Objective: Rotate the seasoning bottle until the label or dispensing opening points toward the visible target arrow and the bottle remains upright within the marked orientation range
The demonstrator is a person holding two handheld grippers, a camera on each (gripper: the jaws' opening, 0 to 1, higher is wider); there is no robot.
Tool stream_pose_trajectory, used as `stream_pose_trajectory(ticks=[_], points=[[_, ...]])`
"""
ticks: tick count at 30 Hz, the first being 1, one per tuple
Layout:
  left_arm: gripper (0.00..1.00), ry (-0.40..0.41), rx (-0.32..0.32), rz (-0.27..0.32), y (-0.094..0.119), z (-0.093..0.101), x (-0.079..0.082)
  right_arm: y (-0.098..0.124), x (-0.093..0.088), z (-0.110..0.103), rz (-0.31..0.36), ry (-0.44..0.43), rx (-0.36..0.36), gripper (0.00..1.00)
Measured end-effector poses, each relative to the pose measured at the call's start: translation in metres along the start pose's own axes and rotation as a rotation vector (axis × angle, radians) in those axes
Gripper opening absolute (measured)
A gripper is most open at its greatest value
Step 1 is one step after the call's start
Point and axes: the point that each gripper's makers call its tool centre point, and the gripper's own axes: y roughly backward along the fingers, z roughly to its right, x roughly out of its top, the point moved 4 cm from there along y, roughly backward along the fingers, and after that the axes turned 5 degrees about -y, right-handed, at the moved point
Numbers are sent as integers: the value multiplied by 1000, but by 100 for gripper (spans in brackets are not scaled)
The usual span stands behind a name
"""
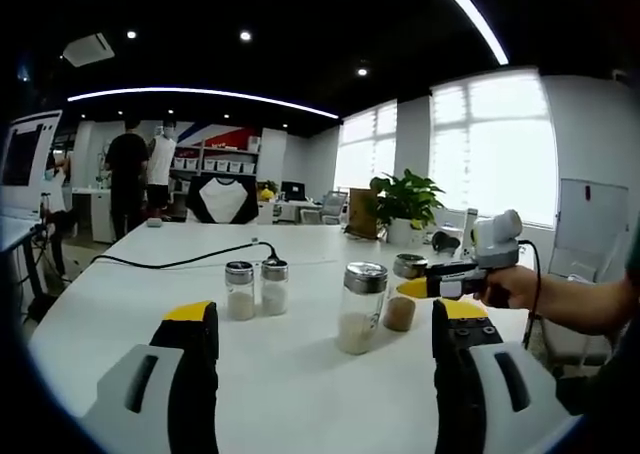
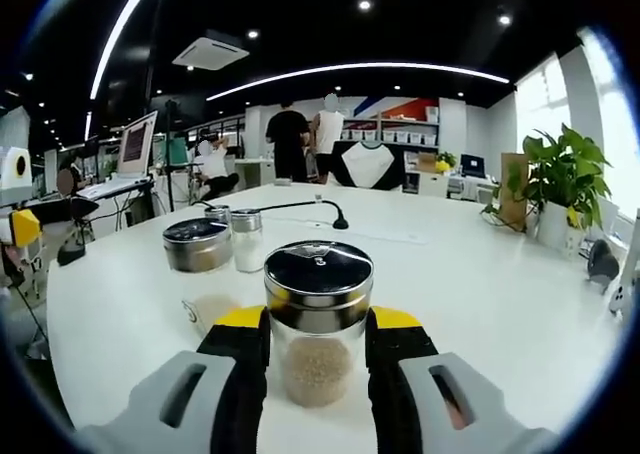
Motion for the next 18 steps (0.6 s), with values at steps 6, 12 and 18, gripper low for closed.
stream_pose_trajectory(ticks=[6,12,18], points=[[93,0,0,4,1,0,1,0,0,1,-10,14,46,36],[93,1,3,4,1,-1,2,1,0,3,-24,23,90,36],[93,0,2,5,1,-1,3,1,0,6,-37,36,137,36]])
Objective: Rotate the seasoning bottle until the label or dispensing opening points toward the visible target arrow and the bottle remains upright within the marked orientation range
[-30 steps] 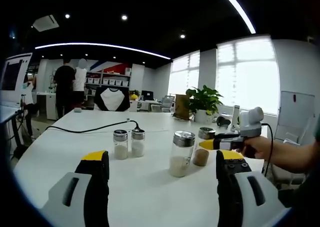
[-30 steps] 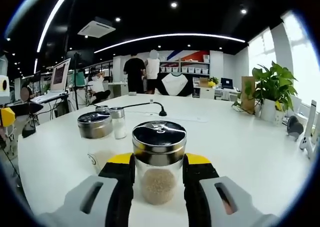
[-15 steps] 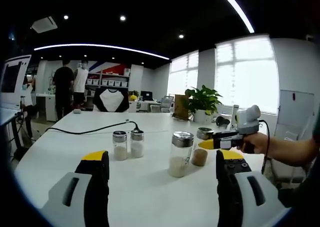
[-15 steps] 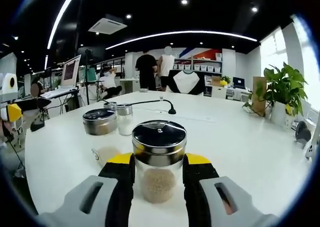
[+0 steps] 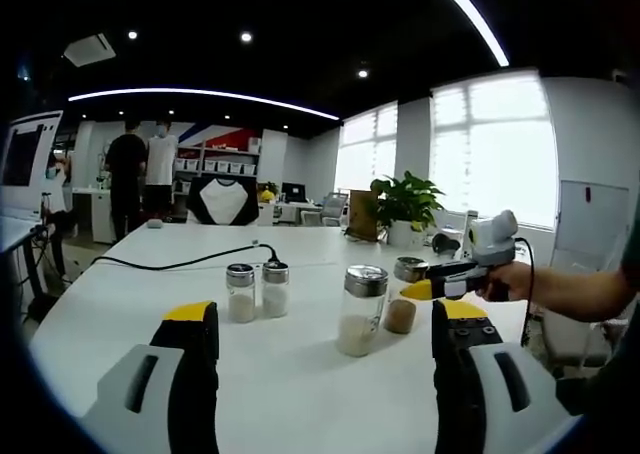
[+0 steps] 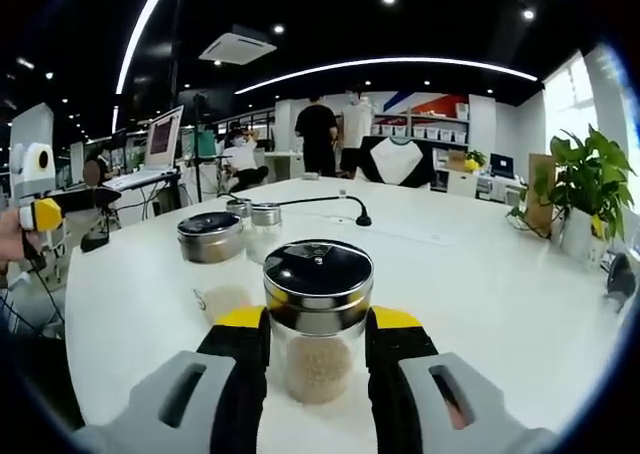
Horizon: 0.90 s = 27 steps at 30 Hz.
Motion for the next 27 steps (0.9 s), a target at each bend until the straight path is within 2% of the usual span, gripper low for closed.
stream_pose_trajectory(ticks=[15,27], points=[[93,1,2,11,2,-1,5,1,0,2,-21,33,123,36],[92,-7,5,-3,3,-1,3,1,1,4,-36,66,221,36]])
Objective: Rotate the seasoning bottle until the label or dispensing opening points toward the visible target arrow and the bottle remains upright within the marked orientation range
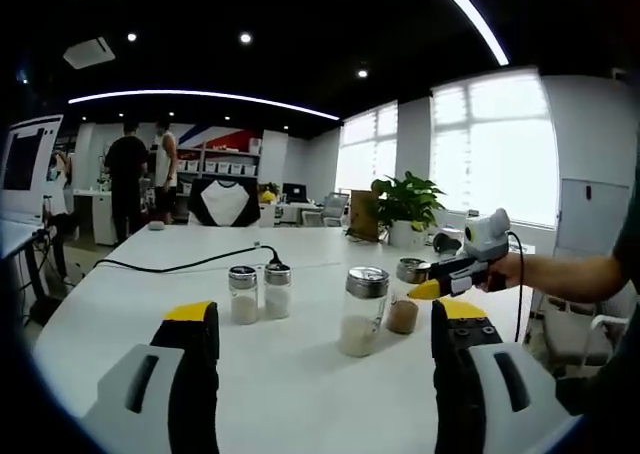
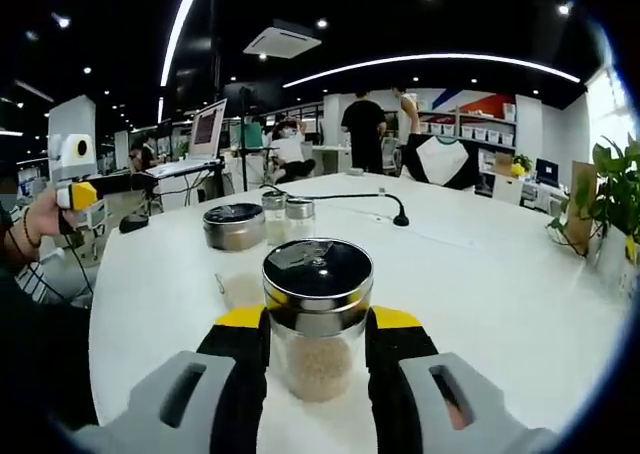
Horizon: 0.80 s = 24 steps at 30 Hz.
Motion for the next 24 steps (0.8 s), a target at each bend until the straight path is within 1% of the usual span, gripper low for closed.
stream_pose_trajectory(ticks=[3,9,17,24], points=[[92,4,2,-1,0,-1,0,0,0,1,7,10,35,36],[92,7,6,-4,1,-1,-1,-1,0,3,6,19,73,36],[92,13,9,-9,1,-1,-2,-1,1,4,-12,25,105,36],[91,15,3,-9,0,0,-1,-1,1,3,-13,15,111,36]])
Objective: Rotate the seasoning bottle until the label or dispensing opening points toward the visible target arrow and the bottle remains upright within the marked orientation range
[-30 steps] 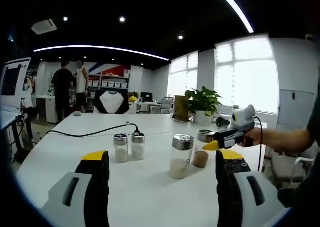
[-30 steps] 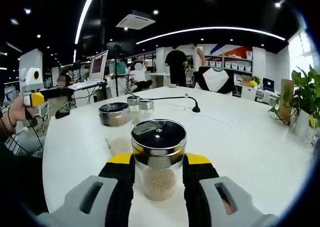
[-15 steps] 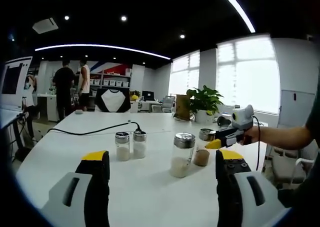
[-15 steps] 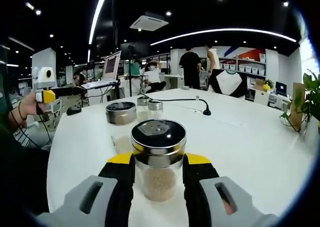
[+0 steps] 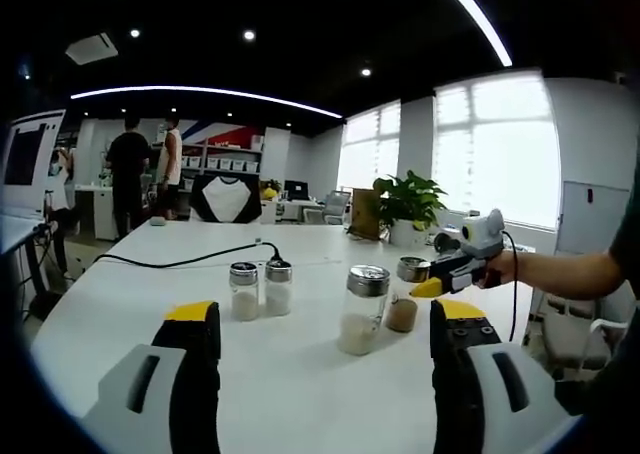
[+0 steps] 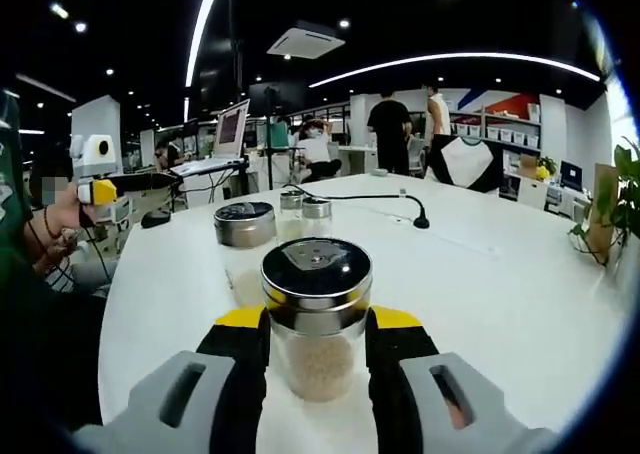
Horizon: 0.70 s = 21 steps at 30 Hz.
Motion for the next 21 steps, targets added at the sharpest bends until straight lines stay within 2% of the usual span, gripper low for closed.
stream_pose_trajectory(ticks=[8,12,19,21], points=[[90,3,-1,-5,-1,1,-1,0,0,0,-1,1,8,37],[90,3,-3,-8,-2,1,0,-1,-1,0,7,-34,-4,38],[90,3,-10,-13,-4,3,-2,3,-3,-3,35,-77,-26,50],[90,4,-13,-16,-5,4,-3,6,-2,-4,41,-85,-39,51]])
